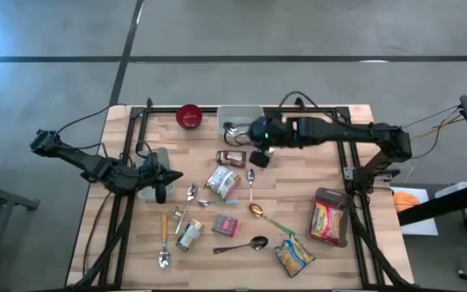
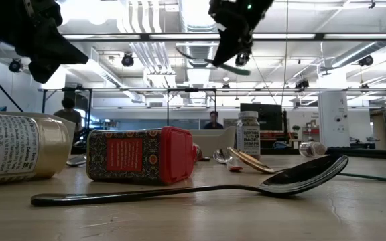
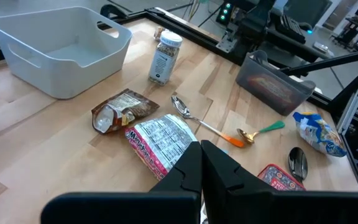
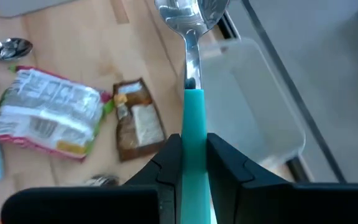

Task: Pick & Place Food Item
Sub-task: Put the right blue spoon into the right gray bin

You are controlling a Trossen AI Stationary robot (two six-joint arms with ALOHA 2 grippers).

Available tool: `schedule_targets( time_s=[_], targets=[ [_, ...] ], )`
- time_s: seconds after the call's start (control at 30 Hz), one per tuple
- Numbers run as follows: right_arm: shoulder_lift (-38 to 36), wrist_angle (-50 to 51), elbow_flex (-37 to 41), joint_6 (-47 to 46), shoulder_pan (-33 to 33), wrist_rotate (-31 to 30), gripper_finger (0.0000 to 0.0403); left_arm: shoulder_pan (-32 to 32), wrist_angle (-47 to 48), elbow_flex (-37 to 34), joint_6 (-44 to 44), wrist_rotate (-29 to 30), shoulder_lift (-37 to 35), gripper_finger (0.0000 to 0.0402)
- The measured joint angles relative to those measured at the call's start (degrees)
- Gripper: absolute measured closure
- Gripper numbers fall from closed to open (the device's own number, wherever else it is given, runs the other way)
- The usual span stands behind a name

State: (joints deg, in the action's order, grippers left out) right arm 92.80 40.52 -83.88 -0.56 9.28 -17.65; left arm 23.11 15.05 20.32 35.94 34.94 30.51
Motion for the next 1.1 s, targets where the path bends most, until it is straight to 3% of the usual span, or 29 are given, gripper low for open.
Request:
schedule_targets(
  time_s=[0.23, 0.37, 0.53, 0.87, 1.1],
  targets=[
    [4.64, -6.88, -0.92, 8.65, 9.06, 5.51, 0.0363, 0.00, 0.43, 0.00, 0.00, 0.00, 0.00, 0.0401],
    [7.24, -8.81, -1.50, 12.31, 12.34, 6.35, 0.0363, 0.00, 0.48, 0.00, 0.00, 0.00, -0.01, 0.0401],
    [10.64, -9.64, -2.57, 16.78, 15.96, 12.00, 0.0363, 0.02, 1.86, 0.00, -0.02, 0.00, 0.02, 0.0401],
    [18.93, -9.63, -6.02, 20.26, 19.03, 15.30, 0.0363, 0.02, 2.89, -0.02, -0.02, 0.00, 0.00, 0.0401],
    [25.54, -8.62, -12.88, 20.47, 19.06, 17.39, 0.0363, 0.02, 2.97, -0.02, -0.02, -0.02, 0.02, 0.0401]
  ],
)
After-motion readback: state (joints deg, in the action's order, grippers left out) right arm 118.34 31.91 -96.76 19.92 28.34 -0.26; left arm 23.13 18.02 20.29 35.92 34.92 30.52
